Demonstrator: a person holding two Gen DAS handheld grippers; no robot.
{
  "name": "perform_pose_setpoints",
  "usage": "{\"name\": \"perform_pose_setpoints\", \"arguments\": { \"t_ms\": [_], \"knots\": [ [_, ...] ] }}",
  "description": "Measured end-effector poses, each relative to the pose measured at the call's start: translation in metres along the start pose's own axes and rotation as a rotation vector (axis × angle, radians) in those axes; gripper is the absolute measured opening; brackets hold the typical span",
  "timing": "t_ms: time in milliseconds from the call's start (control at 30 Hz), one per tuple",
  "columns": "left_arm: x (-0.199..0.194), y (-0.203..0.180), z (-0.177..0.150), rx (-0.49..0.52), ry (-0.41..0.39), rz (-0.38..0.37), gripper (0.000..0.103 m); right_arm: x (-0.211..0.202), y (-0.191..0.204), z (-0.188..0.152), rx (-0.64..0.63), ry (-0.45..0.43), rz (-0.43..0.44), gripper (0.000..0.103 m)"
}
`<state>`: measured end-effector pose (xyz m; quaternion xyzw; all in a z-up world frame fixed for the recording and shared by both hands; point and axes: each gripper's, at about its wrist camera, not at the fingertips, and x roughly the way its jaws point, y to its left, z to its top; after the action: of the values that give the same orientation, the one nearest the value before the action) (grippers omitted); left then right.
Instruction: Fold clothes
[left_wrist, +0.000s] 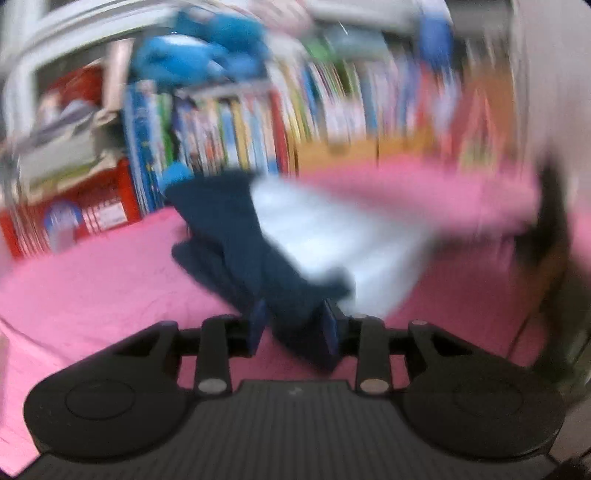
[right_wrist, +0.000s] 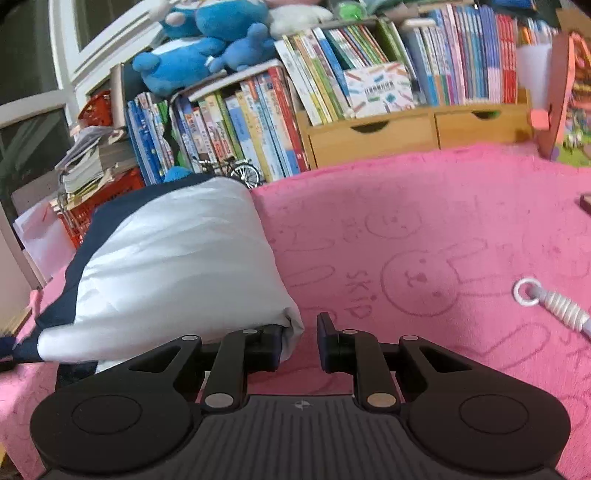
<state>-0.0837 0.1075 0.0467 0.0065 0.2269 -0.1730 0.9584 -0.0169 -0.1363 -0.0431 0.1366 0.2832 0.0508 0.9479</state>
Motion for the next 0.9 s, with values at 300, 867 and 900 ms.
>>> {"name": "perform_pose_setpoints", "arguments": {
  "t_ms": [300, 867, 900],
  "knots": [
    [0.103, -0.003, 0.036, -0.004, -0.026, 0.014, 0.035, 0.002, 0.004, -0.001, -0.015, 0.009, -0.017, 0.021],
    [0.079, 0.045, 0.026, -0.077, -0.05, 0.268, 0.037, 0.001, 0.0, 0.0, -0.001, 0.006, 0.002, 0.027],
    [0.087, 0.039, 0.033, -0.04, -0.062, 0.257, 0.037, 0.001, 0.0, 0.0, -0.002, 0.006, 0.002, 0.027]
  ]
}}
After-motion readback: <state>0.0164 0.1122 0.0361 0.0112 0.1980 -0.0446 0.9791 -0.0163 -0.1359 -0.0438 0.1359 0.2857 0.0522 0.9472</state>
